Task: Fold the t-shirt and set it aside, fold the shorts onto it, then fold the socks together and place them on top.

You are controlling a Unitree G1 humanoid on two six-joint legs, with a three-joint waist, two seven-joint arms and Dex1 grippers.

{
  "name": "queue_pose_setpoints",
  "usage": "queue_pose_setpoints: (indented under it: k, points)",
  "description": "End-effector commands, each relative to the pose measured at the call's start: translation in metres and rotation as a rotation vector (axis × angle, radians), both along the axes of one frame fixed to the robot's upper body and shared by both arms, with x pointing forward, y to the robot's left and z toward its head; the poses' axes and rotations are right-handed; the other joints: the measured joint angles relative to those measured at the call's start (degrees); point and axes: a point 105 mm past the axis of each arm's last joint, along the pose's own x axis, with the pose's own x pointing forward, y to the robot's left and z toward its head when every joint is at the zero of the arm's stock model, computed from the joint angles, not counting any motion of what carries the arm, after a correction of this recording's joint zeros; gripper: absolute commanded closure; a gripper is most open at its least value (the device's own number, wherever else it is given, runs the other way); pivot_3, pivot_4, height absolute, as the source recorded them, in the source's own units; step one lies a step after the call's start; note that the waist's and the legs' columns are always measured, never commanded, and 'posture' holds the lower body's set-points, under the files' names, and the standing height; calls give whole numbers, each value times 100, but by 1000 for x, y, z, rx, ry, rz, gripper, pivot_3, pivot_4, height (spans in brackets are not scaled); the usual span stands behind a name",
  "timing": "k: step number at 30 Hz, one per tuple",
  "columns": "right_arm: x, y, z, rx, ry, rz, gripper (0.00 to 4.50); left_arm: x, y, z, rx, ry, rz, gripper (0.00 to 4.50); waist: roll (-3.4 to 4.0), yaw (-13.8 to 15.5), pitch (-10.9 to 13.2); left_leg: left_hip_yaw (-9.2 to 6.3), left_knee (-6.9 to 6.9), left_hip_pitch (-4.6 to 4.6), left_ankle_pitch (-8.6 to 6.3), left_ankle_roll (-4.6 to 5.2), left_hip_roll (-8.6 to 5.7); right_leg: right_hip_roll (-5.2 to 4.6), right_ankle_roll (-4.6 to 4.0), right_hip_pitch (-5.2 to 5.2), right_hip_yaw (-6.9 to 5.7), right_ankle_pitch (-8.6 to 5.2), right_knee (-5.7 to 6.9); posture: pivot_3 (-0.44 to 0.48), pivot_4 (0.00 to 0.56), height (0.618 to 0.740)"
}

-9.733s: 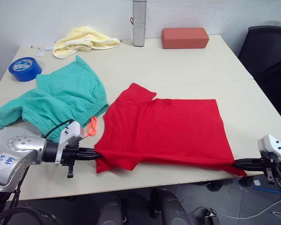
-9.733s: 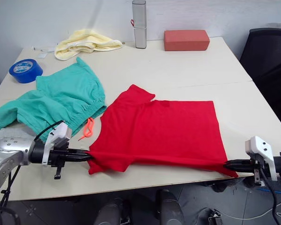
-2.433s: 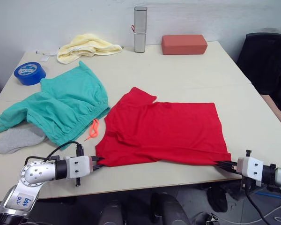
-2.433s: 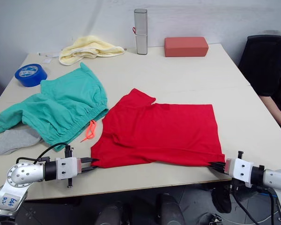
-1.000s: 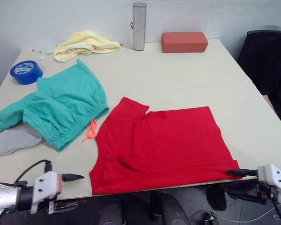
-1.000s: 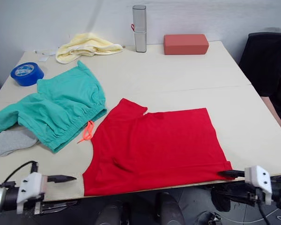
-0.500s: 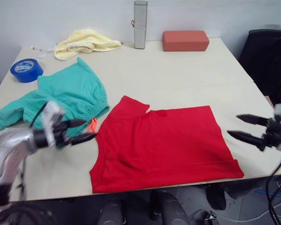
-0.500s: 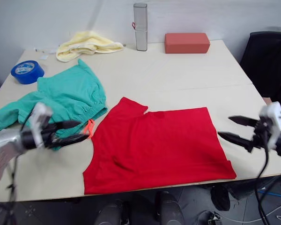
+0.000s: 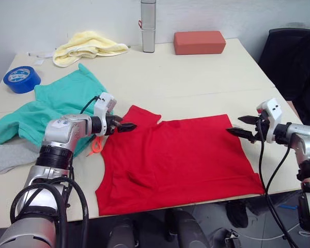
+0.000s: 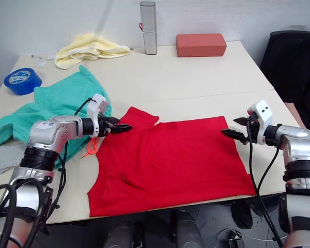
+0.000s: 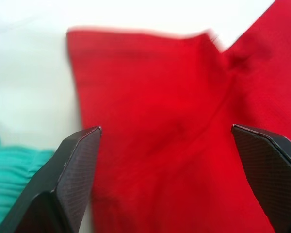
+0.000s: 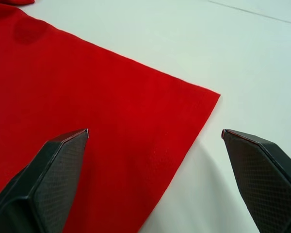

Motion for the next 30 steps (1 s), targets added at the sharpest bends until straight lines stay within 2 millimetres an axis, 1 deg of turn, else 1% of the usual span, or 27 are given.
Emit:
queue_pose_setpoints:
  k: [1,5,7,11,14,16,18,20,21,22,24,26,29,30]
  points:
    - [8,2,13,-6,-36,16,22,7,14,8,48,-47,46,0,-2,-7,1,1,7,3,-1,-1,3,-3,0,-1,6,0,9,0,150,740]
    - [17,8,12,-8,-33,1,22,5,27,7,41,-40,91,0,-2,-20,1,12,15,14,2,-9,12,-8,-4,0,27,2,27,0,150,740]
    - [22,11,9,-11,-18,-18,22,2,29,2,29,-2,100,0,-2,-41,1,16,16,16,1,-15,20,-8,-7,-2,31,3,31,0,150,740]
    - [32,16,3,-6,15,-81,22,-4,26,-8,9,65,94,0,-2,-93,1,23,14,17,-1,-19,23,-8,-12,-6,35,-1,40,0,150,740]
    - [40,17,-1,-34,32,-138,22,-5,23,-9,-13,85,91,0,-2,-122,1,30,14,22,-1,-20,22,-9,-13,-6,41,-1,44,0,150,740]
    - [42,23,-1,-25,20,-120,22,-7,20,-9,-53,104,88,0,-2,-127,1,33,14,25,-1,-20,24,-8,-13,-7,44,-1,46,0,150,740]
    - [46,28,-1,-8,14,-138,22,-9,17,-10,-72,126,74,0,-1,-131,1,36,14,26,-1,-21,23,-8,-13,-6,46,-1,47,0,150,740]
    - [52,33,-4,-41,15,-169,22,-14,12,-17,-65,154,49,0,-1,-143,1,43,13,28,-1,-22,23,-7,-13,-6,48,-1,49,0,150,740]
    - [52,35,-7,-63,25,-159,22,-14,10,-19,-60,158,44,0,-1,-145,1,44,13,30,-2,-23,24,-7,-13,-6,50,-1,50,0,150,740]
    - [52,39,-7,-45,33,-142,22,-14,8,-20,-62,162,40,0,-1,-145,1,45,13,31,-2,-23,25,-8,-13,-6,52,-1,51,0,150,740]
    - [49,45,-8,-9,59,-102,0,-14,6,-23,-61,165,41,400,0,-141,0,47,14,32,-2,-23,25,-7,-13,-6,53,-1,52,0,150,740]
    - [48,48,-10,-4,78,-78,0,-14,6,-25,-60,171,41,907,-1,-136,0,48,15,32,-2,-23,24,-7,-13,-6,53,-1,53,0,150,740]
    - [49,49,-10,0,73,-89,642,-17,7,-31,-57,182,38,1869,1,-141,0,48,15,32,-2,-23,25,-7,-13,-6,55,-1,53,0,150,740]
    - [49,49,-10,-4,66,-90,985,-18,8,-31,-56,181,38,2187,1,-142,-1,48,14,34,-2,-23,25,-7,-13,-6,55,-1,54,0,150,740]
